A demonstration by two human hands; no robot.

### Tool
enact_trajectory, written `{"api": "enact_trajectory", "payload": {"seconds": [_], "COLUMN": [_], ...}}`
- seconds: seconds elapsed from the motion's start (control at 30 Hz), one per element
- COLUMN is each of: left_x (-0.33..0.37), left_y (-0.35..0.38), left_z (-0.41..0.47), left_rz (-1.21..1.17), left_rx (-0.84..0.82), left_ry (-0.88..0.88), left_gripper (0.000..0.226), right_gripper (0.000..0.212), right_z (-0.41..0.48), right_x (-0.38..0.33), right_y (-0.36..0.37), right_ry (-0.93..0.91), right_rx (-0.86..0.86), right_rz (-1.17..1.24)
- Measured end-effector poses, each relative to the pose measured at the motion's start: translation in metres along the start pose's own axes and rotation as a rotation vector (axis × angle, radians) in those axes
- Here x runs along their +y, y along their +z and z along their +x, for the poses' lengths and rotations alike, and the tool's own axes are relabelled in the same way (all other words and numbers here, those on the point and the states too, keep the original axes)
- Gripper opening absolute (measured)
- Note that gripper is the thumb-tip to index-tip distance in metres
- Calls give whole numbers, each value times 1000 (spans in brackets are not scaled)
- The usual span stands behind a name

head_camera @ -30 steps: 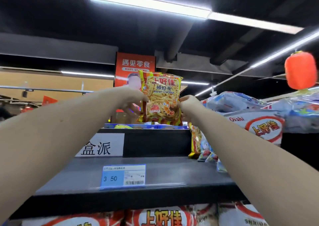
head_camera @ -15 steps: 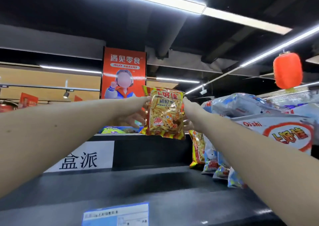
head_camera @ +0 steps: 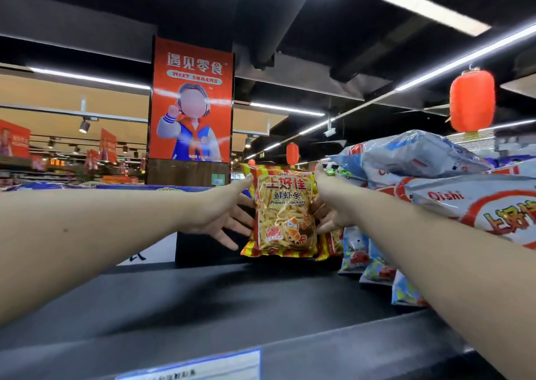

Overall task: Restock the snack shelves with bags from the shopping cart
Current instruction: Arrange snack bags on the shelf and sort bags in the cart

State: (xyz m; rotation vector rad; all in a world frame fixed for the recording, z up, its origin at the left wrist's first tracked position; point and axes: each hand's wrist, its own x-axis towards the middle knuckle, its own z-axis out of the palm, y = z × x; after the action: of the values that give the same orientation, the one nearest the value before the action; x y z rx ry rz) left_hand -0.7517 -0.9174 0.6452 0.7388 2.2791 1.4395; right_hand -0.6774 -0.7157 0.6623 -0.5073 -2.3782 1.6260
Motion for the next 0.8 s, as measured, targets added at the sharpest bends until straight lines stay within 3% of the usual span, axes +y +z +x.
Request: {"api": "enact_trajectory", "payload": {"seconds": [0.13, 0.27, 0.4, 0.5, 0.63, 0.8], "left_x": [-5, -4, 9, 28, 56, 73], "left_y": [8, 9, 3, -2, -1, 9], "left_z": [3, 1, -3, -14, -40, -64], "left_rz": [29, 125, 683, 1021, 1140, 1310], "left_rx": [-9, 20, 294, 445, 518, 679], "left_ry": [-8, -70, -108, 24, 236, 427], "left_gripper": [82, 85, 57, 33, 28, 33], "right_gripper": [109, 96, 60, 38, 39, 47], "right_z": [6, 4, -6, -13, -23, -45], "right_x": [4, 5, -5, -21, -33, -38], "right_y": [-4, 1, 8, 12, 22, 28], "right_ry": [84, 55, -190, -461, -621, -854], "right_rx": [-62, -80, 166, 291, 308, 504], "right_rz": [-23, -99, -415, -776, -966, -1121]}}
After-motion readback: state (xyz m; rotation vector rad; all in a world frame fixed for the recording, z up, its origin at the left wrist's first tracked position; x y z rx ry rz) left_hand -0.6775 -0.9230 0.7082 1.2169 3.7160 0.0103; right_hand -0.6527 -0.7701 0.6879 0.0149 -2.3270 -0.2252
